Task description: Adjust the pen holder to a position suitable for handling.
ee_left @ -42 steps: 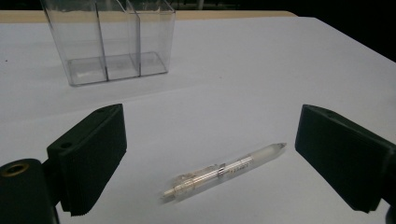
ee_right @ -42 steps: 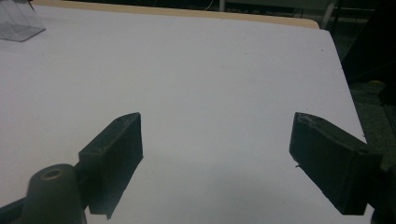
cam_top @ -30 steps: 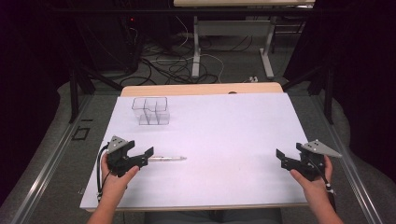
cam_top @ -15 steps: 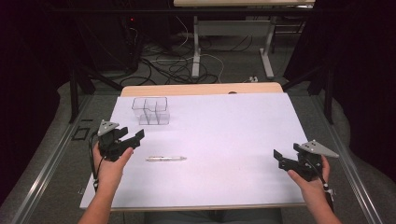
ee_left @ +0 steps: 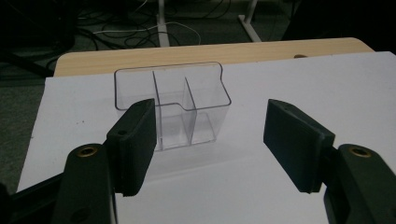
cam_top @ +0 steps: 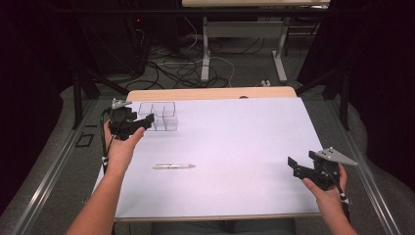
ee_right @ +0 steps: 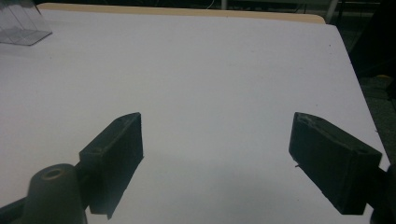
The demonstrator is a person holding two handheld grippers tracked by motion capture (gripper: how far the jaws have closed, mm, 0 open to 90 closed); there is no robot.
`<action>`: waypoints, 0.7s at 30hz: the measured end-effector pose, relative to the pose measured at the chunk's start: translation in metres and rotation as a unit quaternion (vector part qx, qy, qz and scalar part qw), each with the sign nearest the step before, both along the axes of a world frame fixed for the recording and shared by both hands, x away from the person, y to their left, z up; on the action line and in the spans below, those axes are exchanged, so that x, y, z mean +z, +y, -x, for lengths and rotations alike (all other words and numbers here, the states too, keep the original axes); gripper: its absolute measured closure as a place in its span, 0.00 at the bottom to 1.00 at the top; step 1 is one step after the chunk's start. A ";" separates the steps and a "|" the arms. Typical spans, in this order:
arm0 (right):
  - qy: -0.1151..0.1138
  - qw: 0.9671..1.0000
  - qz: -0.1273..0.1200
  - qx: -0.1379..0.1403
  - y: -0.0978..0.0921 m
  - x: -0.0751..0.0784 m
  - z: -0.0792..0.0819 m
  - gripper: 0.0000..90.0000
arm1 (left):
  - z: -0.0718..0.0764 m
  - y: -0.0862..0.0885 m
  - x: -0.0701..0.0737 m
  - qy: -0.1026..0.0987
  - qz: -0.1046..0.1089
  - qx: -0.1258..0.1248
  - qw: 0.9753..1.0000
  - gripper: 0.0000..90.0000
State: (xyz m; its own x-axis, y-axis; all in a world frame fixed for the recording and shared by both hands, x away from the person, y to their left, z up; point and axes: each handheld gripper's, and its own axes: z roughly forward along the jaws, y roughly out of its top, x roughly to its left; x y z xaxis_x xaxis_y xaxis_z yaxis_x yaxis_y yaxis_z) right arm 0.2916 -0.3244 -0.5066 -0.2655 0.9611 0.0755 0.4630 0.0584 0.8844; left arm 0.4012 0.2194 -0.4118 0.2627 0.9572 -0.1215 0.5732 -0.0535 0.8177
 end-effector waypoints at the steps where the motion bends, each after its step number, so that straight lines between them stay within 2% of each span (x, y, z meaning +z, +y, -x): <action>1: 0.000 1.000 0.000 0.000 0.000 0.000 0.000 0.19 | -0.004 0.000 0.002 0.004 0.002 0.007 1.000 0.40; 5: 0.003 1.000 -0.003 -0.002 0.000 0.000 0.000 0.19 | -0.020 0.001 0.006 0.019 0.009 0.018 1.000 0.45; 6: 0.001 1.000 -0.006 -0.002 0.000 0.000 0.000 0.19 | -0.028 0.002 0.006 0.028 0.011 0.026 0.999 0.45; 9: 0.008 1.000 -0.001 -0.002 0.000 0.000 0.000 0.19 | -0.035 0.004 0.007 0.045 0.010 0.025 0.999 0.48; 10: 0.009 1.000 -0.008 -0.004 0.001 -0.001 0.000 0.19 | -0.039 0.004 0.007 0.047 0.008 0.030 0.998 0.48; 14: 0.008 1.000 -0.005 -0.002 0.001 -0.002 0.000 0.19 | -0.052 0.007 0.006 0.068 -0.006 0.039 0.997 0.50; 15: 0.008 1.000 -0.004 -0.002 0.001 -0.002 0.000 0.19 | -0.058 0.009 0.006 0.080 -0.012 0.046 0.996 0.50; 21: 0.005 1.000 -0.006 -0.003 0.001 -0.003 0.000 0.19 | -0.071 0.015 0.004 0.094 -0.018 0.064 0.993 0.55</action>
